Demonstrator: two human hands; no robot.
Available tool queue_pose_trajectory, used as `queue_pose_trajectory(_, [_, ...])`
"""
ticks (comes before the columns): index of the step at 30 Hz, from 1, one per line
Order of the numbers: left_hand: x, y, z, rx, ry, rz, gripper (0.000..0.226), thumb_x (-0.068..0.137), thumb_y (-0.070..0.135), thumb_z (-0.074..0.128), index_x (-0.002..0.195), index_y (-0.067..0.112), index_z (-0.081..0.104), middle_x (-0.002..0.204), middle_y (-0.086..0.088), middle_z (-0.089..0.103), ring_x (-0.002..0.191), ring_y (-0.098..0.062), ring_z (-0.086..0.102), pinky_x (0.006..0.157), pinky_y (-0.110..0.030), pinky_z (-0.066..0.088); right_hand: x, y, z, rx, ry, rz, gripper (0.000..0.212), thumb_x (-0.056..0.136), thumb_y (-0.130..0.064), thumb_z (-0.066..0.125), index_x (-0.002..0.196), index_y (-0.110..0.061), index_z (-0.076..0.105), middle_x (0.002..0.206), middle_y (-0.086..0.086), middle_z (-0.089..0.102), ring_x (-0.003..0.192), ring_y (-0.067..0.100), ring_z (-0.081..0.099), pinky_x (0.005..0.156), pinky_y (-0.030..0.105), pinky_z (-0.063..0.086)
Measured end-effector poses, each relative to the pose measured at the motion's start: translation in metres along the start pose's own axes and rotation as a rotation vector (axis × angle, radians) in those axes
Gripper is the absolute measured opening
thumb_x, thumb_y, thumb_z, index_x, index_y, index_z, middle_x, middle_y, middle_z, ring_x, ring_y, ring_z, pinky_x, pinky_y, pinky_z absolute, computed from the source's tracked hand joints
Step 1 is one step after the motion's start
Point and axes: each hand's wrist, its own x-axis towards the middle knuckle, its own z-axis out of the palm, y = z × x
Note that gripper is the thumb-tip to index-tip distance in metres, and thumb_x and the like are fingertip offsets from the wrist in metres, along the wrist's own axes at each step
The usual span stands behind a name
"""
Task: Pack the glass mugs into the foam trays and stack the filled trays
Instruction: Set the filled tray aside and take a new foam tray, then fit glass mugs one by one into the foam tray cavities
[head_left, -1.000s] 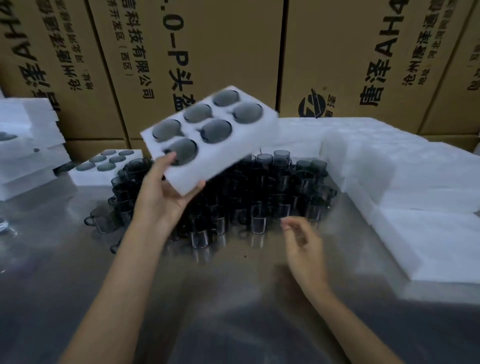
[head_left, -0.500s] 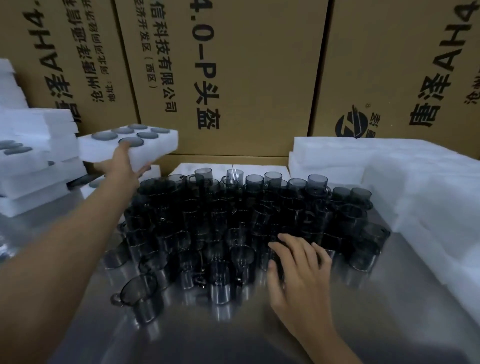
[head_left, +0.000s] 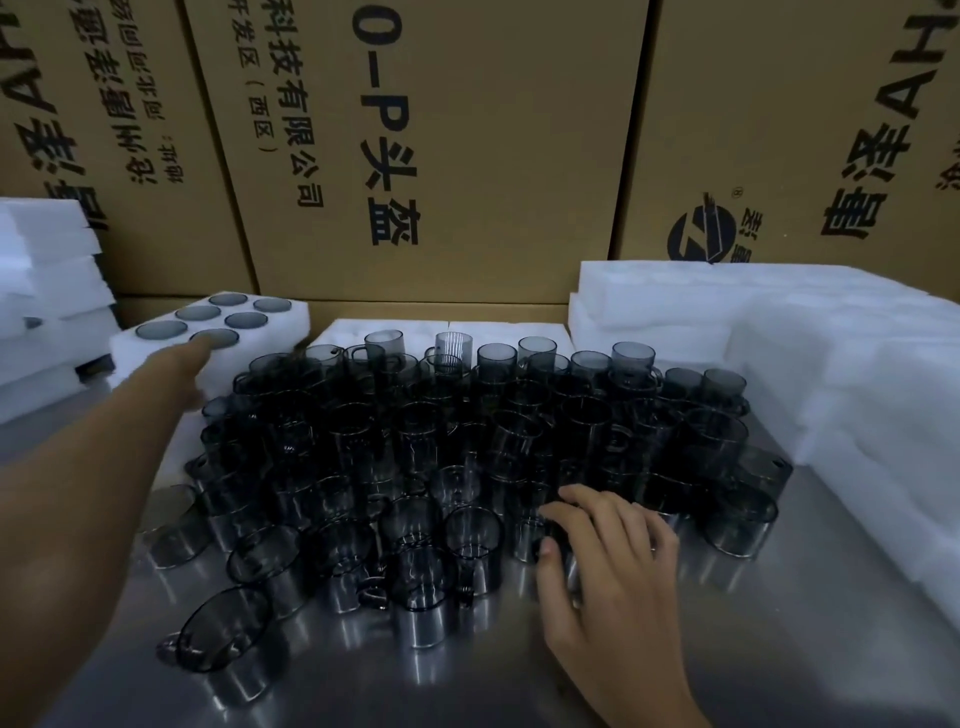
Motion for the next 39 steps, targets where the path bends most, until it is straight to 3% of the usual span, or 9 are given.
queue_pose_trajectory(2, [0.001, -0.006, -0.007, 0.025, -0.014, 0.044, 0.077, 0.087, 0.013, 0.071, 0.152, 0.009, 0.03, 0.156, -0.02, 0.031, 0.143, -0.037, 0.028, 0.114, -0.042, 0.024, 0.0, 0.0, -0.001, -0.006, -0.012, 0.006, 0.03, 0.089, -0.032, 0.048, 0.106, -0.022, 0.07, 0.118, -0.01, 0.064, 0.115, 0.012, 0.055, 0.106, 0.039, 0.032])
queue_pose_trajectory(5, [0.003, 0.002, -0.016, -0.494, 0.032, -0.111, 0.055, 0.098, 0.017, 0.056, 0.149, 0.006, 0.036, 0.149, -0.016, 0.044, 0.135, -0.031, 0.045, 0.104, -0.037, 0.044, -0.001, 0.0, -0.002, 0.006, -0.007, 0.005, 0.029, 0.089, -0.031, 0.048, 0.106, -0.022, 0.07, 0.117, -0.011, 0.063, 0.115, 0.01, 0.054, 0.106, 0.038, 0.031])
queue_pose_trajectory(7, [-0.006, 0.003, -0.02, -0.458, 0.132, -0.115, 0.06, 0.098, 0.017, 0.054, 0.151, 0.006, 0.029, 0.155, -0.011, 0.036, 0.139, -0.025, 0.041, 0.106, -0.033, 0.044, -0.001, 0.0, -0.002, 0.015, -0.003, 0.001, 0.029, 0.089, -0.03, 0.048, 0.106, -0.022, 0.069, 0.117, -0.011, 0.063, 0.115, 0.01, 0.054, 0.105, 0.038, 0.032])
queue_pose_trajectory(10, [-0.011, 0.012, -0.017, -0.291, 0.127, -0.068, 0.064, 0.098, 0.009, 0.055, 0.153, 0.006, 0.022, 0.159, -0.01, 0.026, 0.142, -0.026, 0.034, 0.112, -0.035, 0.037, -0.001, 0.0, -0.003, 0.022, -0.02, 0.009, 0.028, 0.089, -0.03, 0.047, 0.107, -0.023, 0.068, 0.117, -0.012, 0.062, 0.115, 0.009, 0.053, 0.106, 0.037, 0.031])
queue_pose_trajectory(15, [-0.035, 0.031, -0.001, -0.139, 0.276, -0.055, 0.062, 0.096, 0.02, 0.048, 0.152, 0.016, 0.02, 0.154, -0.007, 0.033, 0.135, -0.031, 0.039, 0.11, -0.045, 0.036, -0.002, 0.001, -0.004, 0.016, -0.069, 0.034, 0.029, 0.091, -0.03, 0.046, 0.109, -0.023, 0.067, 0.118, -0.011, 0.06, 0.115, 0.01, 0.054, 0.107, 0.04, 0.032])
queue_pose_trajectory(20, [-0.082, 0.055, 0.02, 0.272, 0.358, 0.154, 0.049, 0.091, 0.013, 0.056, 0.136, 0.002, 0.038, 0.139, -0.024, 0.045, 0.126, -0.042, 0.046, 0.101, -0.052, 0.044, -0.002, -0.001, -0.005, 0.0, -0.084, 0.047, 0.024, 0.089, -0.025, 0.054, 0.108, -0.021, 0.068, 0.119, -0.009, 0.061, 0.116, 0.011, 0.052, 0.107, 0.038, 0.031])
queue_pose_trajectory(24, [-0.134, 0.066, 0.043, 0.291, 0.171, 0.328, 0.046, 0.09, 0.008, 0.053, 0.133, -0.002, 0.04, 0.137, -0.021, 0.049, 0.123, -0.041, 0.048, 0.101, -0.05, 0.044, -0.005, -0.003, -0.012, 0.0, -0.087, 0.071, 0.021, 0.091, -0.021, 0.059, 0.109, -0.019, 0.069, 0.12, -0.006, 0.061, 0.118, 0.012, 0.052, 0.109, 0.039, 0.029])
queue_pose_trajectory(32, [-0.28, 0.055, 0.094, 0.34, -0.149, 0.472, 0.05, 0.09, 0.014, 0.057, 0.139, 0.013, 0.045, 0.133, -0.014, 0.054, 0.122, -0.034, 0.051, 0.105, -0.045, 0.041, -0.029, 0.001, -0.048, -0.017, -0.074, 0.153, 0.02, 0.091, -0.018, 0.06, 0.109, -0.019, 0.068, 0.121, -0.006, 0.06, 0.119, 0.014, 0.052, 0.111, 0.043, 0.029])
queue_pose_trajectory(39, [-0.422, 0.011, 0.134, 0.319, -0.364, 0.817, 0.047, 0.09, 0.011, 0.054, 0.136, 0.019, 0.049, 0.144, 0.001, 0.042, 0.141, -0.017, 0.029, 0.123, -0.043, 0.007, -0.051, 0.027, -0.097, -0.04, -0.02, 0.251, 0.026, 0.085, -0.017, 0.062, 0.112, -0.018, 0.066, 0.125, -0.001, 0.058, 0.124, 0.02, 0.049, 0.106, 0.044, 0.032])
